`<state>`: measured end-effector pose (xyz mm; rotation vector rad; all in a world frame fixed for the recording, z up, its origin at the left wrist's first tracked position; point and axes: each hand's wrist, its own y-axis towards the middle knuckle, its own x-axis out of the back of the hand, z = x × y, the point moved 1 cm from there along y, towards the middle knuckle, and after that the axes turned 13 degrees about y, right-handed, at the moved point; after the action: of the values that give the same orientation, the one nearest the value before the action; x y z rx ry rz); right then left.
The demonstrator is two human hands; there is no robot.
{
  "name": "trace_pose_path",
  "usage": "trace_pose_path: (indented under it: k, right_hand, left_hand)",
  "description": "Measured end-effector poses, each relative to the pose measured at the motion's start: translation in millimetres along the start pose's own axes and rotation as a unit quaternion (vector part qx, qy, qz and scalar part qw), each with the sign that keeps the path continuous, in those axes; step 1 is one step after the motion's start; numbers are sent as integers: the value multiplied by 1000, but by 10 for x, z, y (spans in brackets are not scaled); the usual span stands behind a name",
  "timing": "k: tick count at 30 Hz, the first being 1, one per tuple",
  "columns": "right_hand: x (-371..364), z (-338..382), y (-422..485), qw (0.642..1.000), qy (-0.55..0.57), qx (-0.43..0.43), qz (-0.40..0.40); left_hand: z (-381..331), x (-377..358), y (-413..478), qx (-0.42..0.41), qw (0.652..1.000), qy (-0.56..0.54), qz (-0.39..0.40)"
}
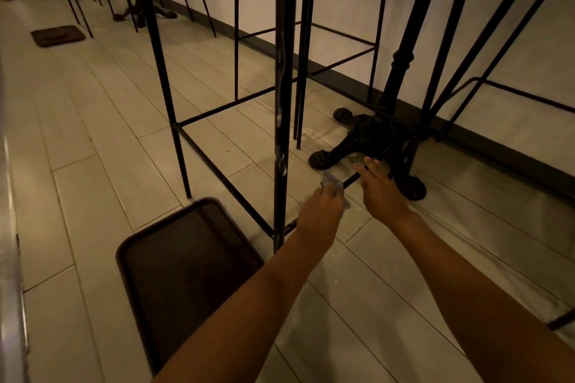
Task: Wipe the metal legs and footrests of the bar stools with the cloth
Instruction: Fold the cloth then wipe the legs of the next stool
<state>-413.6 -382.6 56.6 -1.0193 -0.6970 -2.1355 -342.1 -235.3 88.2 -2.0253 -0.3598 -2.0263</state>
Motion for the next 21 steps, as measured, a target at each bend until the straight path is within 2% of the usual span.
trace_pose_path:
  k: [1,2,5,8,17,21]
  right_hand:
    - [-16,-13,8,1000,-3,5,7]
    - [-20,3,2,1000,-6,7,10]
    - [-34,5,11,1000,-6,2,4]
    - [-30,0,-1,1000,-3,2,5]
    - [-19,2,-4,1000,15,8,3]
    - [-25,5,-5,1000,22,5,2]
  left_hand:
    - [9,-28,16,11,999,5,-41]
    - [25,-8,-29,29,999,15,-44]
    - [14,0,-202,40,998,43,14]
    - [46,-36,-300,61,997,50,-13]
    - [-19,0,-205,78,995,62,31]
    - [-34,68,-320,81,988,115,62]
